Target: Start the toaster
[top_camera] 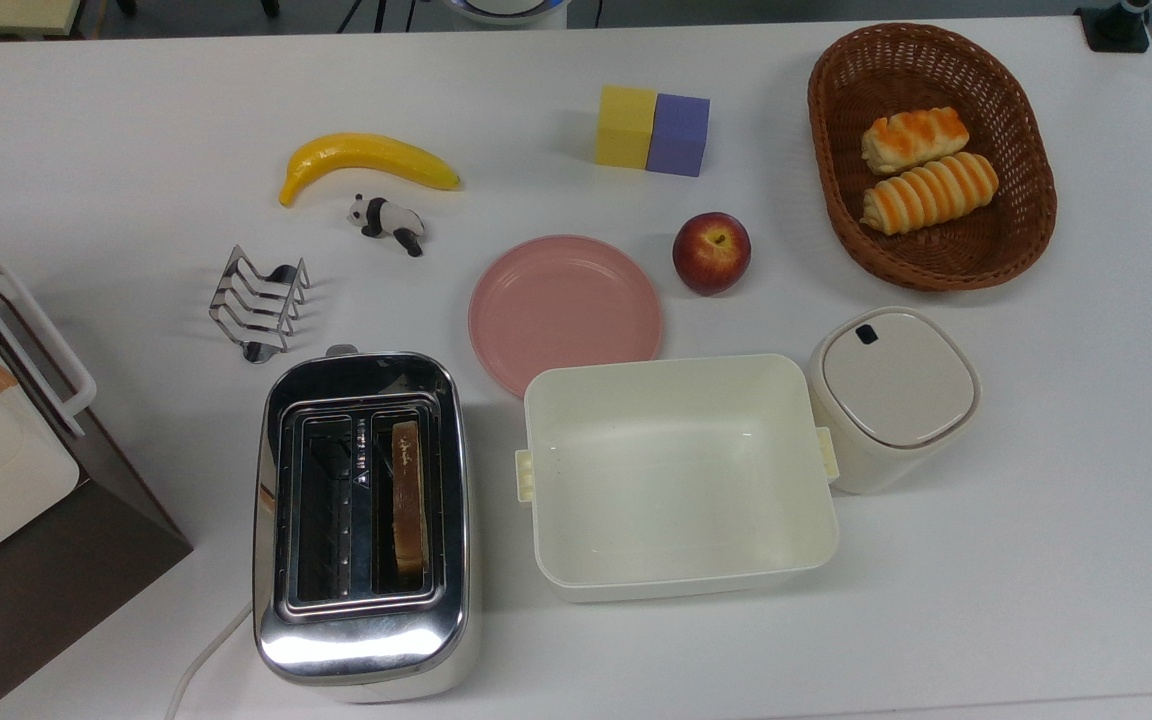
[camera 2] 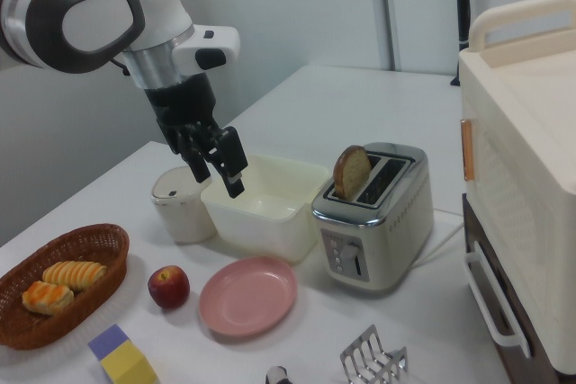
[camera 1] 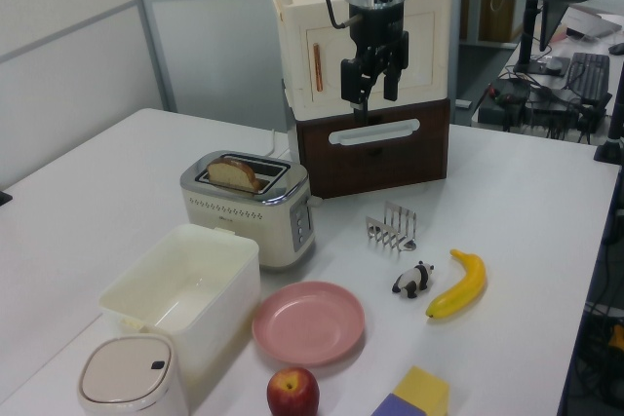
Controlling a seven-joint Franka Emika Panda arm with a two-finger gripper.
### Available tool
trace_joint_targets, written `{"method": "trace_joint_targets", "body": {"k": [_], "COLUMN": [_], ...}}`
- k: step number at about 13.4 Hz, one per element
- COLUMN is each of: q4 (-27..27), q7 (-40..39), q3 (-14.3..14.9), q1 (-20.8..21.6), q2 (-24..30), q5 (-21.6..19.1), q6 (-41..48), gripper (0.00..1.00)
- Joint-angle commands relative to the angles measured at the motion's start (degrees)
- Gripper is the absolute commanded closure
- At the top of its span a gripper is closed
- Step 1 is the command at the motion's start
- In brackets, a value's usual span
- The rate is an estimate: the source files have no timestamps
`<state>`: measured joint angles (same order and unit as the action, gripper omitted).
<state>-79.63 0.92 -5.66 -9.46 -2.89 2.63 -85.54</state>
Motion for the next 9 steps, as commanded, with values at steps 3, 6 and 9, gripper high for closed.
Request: {"method": "trace_joint_targets", "body": {"k": [3, 6, 9], "q4": [-2.98, -3.34, -3.34], "q7": [-1.71, -1.71, -1.45], "q3": [1.17, 1.17, 1.17], "q1": [0.67, 0.50, 0.32], "q2": [-0.36, -1.77, -3.87], "q5": [-1.84, -1.84, -1.84], "q6": [-6.03, -9.03, -11.40], "gripper": [1.00, 1.00, 1.00]}}
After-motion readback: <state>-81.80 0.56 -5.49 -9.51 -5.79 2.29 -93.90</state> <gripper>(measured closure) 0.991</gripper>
